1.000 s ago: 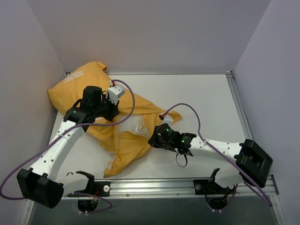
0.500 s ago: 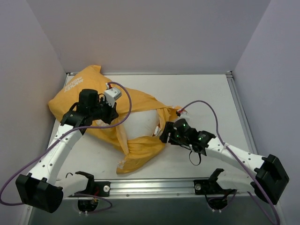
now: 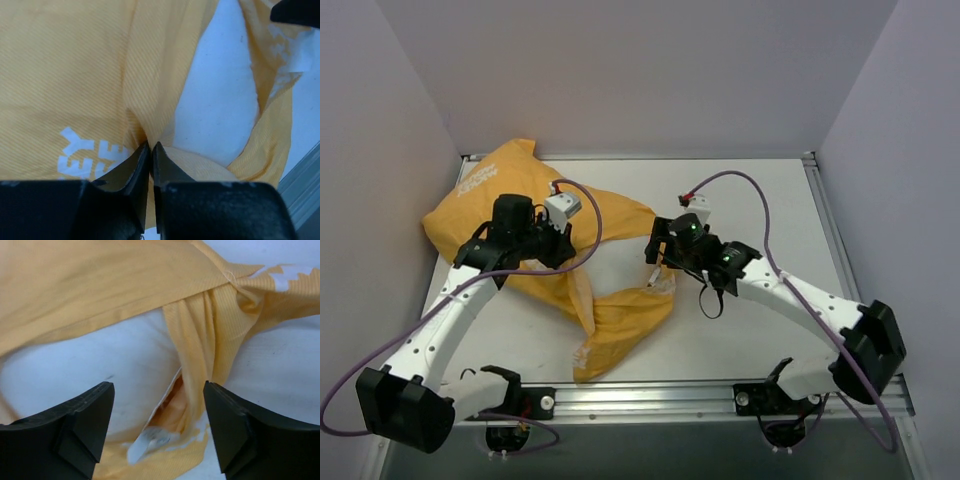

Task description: Remove the pillowcase from the pillow

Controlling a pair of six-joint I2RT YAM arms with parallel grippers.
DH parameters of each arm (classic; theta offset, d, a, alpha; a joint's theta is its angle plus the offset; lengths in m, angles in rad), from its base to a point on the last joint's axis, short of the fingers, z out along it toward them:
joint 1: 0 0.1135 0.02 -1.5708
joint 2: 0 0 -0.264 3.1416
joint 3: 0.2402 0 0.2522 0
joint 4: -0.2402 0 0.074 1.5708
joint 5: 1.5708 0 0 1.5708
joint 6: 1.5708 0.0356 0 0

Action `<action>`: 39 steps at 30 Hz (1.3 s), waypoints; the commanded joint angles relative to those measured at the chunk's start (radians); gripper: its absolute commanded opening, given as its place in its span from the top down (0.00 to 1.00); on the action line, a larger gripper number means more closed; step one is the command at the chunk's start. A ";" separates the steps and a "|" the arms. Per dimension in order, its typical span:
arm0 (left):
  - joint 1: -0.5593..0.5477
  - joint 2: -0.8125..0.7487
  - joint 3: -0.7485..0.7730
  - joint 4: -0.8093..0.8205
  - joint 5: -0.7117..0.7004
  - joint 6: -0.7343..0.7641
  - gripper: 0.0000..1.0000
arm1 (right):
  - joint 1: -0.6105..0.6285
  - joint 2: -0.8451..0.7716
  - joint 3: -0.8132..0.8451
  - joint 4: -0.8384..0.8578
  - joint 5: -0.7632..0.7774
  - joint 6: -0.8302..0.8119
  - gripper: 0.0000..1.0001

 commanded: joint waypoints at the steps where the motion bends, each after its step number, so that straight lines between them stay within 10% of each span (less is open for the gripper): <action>1: -0.005 0.016 0.042 0.034 -0.116 0.017 0.83 | -0.030 0.124 -0.057 0.017 0.039 -0.022 0.29; 3: -0.005 0.048 0.045 0.027 -0.172 0.099 0.64 | -0.055 0.166 -0.086 0.068 0.001 -0.018 0.40; 7: -0.011 0.126 0.076 0.001 -0.307 0.280 0.35 | -0.081 0.189 -0.169 0.209 -0.081 -0.021 1.00; 12: -0.061 0.109 0.304 -0.163 -0.135 0.305 0.04 | -0.072 0.154 -0.169 0.277 -0.133 -0.021 1.00; 24: -0.563 0.254 0.515 -0.312 -0.164 0.509 0.20 | -0.144 0.083 -0.263 0.404 -0.272 0.061 1.00; 26: -0.580 0.287 0.474 -0.309 -0.124 0.540 0.36 | -0.172 0.072 -0.272 0.401 -0.289 0.067 1.00; 33: -0.659 0.381 0.426 -0.303 -0.149 0.686 0.31 | -0.213 0.077 -0.318 0.450 -0.362 0.110 1.00; 39: -0.621 0.520 0.528 -0.232 -0.123 0.707 0.46 | -0.224 0.028 -0.404 0.476 -0.369 0.176 1.00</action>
